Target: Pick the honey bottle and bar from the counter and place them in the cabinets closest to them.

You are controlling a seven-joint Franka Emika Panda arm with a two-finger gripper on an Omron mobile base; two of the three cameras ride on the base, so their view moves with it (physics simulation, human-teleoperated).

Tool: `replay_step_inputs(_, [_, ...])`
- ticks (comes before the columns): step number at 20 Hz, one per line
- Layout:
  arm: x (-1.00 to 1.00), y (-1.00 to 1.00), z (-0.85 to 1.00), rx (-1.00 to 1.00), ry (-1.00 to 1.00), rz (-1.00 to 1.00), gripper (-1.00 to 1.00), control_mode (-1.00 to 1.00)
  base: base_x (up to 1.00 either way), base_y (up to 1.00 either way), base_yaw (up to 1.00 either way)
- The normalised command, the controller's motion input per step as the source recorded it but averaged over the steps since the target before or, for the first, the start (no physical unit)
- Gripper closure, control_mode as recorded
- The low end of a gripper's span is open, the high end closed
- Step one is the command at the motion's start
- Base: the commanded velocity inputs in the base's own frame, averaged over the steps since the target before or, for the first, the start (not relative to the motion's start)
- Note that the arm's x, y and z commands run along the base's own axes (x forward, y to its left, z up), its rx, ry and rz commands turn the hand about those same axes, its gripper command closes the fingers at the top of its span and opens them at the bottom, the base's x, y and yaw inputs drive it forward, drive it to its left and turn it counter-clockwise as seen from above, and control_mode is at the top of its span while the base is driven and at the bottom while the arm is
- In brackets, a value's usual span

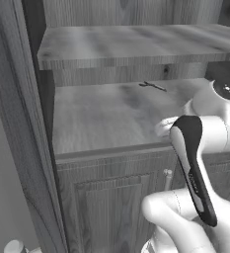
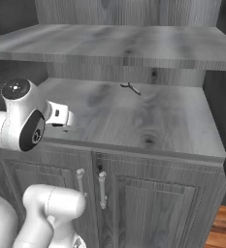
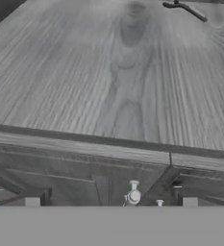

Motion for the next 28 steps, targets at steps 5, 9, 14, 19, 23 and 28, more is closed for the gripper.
replay_step_inputs(5, [-0.63, -0.03, 0.02, 0.03, -0.09, 0.0, -1.0, -1.0, 0.0, 0.0, 0.0])
replay_step_inputs(9, [-0.53, 0.0, 0.05, 0.03, 0.0, 0.0, -1.0, -1.0, 0.0, 0.0, 0.0])
replay_step_inputs(14, [-0.55, -0.01, 0.01, 0.01, 0.0, -0.01, -1.0, -1.0, 0.0, 0.0, 0.0])
replay_step_inputs(19, [-0.62, -0.03, 0.0, 0.0, 0.01, -0.02, -1.0, -1.0, 0.0, 0.0, 0.0])
replay_step_inputs(23, [-0.65, -0.05, -0.02, 0.0, 0.0, -0.02, -1.0, -1.0, 0.0, 0.0, 0.0])
replay_step_inputs(28, [-0.67, -0.04, -0.04, 0.0, -0.01, 0.0, -1.0, -1.0, 0.0, 0.0, 0.0])
